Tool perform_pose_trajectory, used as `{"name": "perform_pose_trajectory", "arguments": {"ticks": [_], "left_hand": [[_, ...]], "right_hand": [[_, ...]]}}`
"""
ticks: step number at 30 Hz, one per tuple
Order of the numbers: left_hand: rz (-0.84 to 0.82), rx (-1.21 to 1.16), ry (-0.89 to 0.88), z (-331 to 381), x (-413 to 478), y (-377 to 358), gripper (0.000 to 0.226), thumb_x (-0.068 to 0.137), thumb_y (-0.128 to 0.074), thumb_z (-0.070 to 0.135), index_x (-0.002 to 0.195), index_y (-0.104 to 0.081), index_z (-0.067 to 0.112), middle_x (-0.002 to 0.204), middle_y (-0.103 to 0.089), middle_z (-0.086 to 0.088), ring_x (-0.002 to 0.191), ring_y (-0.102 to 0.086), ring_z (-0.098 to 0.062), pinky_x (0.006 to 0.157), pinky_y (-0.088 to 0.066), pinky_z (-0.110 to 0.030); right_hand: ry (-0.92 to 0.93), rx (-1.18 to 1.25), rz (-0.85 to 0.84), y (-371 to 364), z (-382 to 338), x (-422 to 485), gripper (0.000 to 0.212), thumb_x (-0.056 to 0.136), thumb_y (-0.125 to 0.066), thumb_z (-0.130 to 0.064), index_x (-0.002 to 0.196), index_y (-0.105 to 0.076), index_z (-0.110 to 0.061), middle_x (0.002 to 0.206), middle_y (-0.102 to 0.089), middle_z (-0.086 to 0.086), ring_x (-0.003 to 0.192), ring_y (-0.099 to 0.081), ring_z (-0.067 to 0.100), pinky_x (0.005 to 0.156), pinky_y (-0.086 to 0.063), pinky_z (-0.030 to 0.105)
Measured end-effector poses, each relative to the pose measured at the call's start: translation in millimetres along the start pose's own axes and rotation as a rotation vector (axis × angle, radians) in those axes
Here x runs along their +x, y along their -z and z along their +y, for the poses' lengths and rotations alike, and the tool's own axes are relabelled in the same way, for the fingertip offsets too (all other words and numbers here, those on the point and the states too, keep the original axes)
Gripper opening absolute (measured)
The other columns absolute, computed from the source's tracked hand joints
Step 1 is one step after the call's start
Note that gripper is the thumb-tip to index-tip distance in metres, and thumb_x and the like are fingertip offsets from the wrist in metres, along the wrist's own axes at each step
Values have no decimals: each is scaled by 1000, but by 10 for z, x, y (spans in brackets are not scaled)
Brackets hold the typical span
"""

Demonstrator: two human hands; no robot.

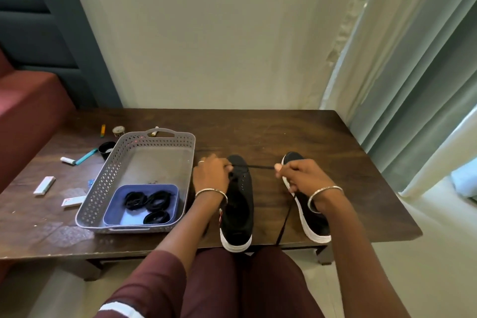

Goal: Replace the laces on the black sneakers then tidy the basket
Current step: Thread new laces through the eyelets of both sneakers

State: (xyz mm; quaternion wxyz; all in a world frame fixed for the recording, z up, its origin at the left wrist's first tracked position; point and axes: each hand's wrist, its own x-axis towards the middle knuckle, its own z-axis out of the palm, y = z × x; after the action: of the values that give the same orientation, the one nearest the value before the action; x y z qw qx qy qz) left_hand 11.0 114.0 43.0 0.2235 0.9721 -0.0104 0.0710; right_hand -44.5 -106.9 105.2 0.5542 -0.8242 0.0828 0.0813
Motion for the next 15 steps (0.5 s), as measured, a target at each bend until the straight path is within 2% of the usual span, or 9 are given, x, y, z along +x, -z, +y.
{"name": "perform_pose_trajectory", "arguments": {"ticks": [3,6,8,10,11,12,13,15], "left_hand": [[-2,-140,180,-218,28,4,16,95,-60,25,91,-76,25,90,-71,-3,88,-66,-27,80,-54,-38],[-82,-189,233,-314,12,29,15,94,-61,19,98,-75,24,100,-72,-4,94,-67,-26,85,-54,-36],[-81,-223,127,-271,-9,75,30,91,-63,11,114,-70,28,118,-66,-3,108,-63,-24,96,-49,-34],[-117,-303,-98,-97,-78,216,46,87,-69,15,127,-62,37,133,-58,3,123,-54,-18,105,-41,-33],[-152,-331,-222,13,-118,301,46,87,-71,25,127,-59,43,136,-56,8,127,-50,-15,108,-38,-36],[-185,-352,-320,119,-169,384,41,86,-71,36,125,-60,47,137,-55,12,129,-48,-13,108,-38,-38],[-201,-367,-374,205,-210,448,34,86,-69,45,119,-63,45,134,-58,15,126,-50,-12,106,-40,-39],[-170,-377,-358,285,-269,538,19,87,-67,50,101,-72,38,114,-67,17,107,-60,-9,95,-49,-40]], "right_hand": [[75,93,84,263,-61,-150,28,94,-66,-35,78,-75,-13,55,-42,-8,52,-38,7,64,-44,31],[189,106,149,357,-143,-265,27,96,-63,-35,79,-75,-17,48,-45,-17,52,-39,6,58,-37,27],[253,65,147,293,-217,-286,24,95,-64,-33,79,-74,-18,46,-49,-17,47,-41,3,56,-32,22],[299,-58,112,138,-320,-278,22,93,-67,-36,80,-75,-20,59,-65,-16,56,-59,2,59,-43,24],[316,-120,88,48,-342,-249,22,91,-68,-39,81,-76,-22,69,-71,-12,68,-67,6,68,-51,31],[324,-170,60,-55,-371,-234,23,91,-68,-42,81,-77,-23,76,-74,-6,77,-69,14,77,-53,38],[334,-196,33,-149,-404,-235,24,91,-67,-42,81,-76,-22,77,-74,-1,79,-69,20,79,-54,40],[358,-187,3,-267,-463,-245,27,93,-66,-42,80,-74,-20,71,-70,3,68,-63,21,68,-51,37]]}}
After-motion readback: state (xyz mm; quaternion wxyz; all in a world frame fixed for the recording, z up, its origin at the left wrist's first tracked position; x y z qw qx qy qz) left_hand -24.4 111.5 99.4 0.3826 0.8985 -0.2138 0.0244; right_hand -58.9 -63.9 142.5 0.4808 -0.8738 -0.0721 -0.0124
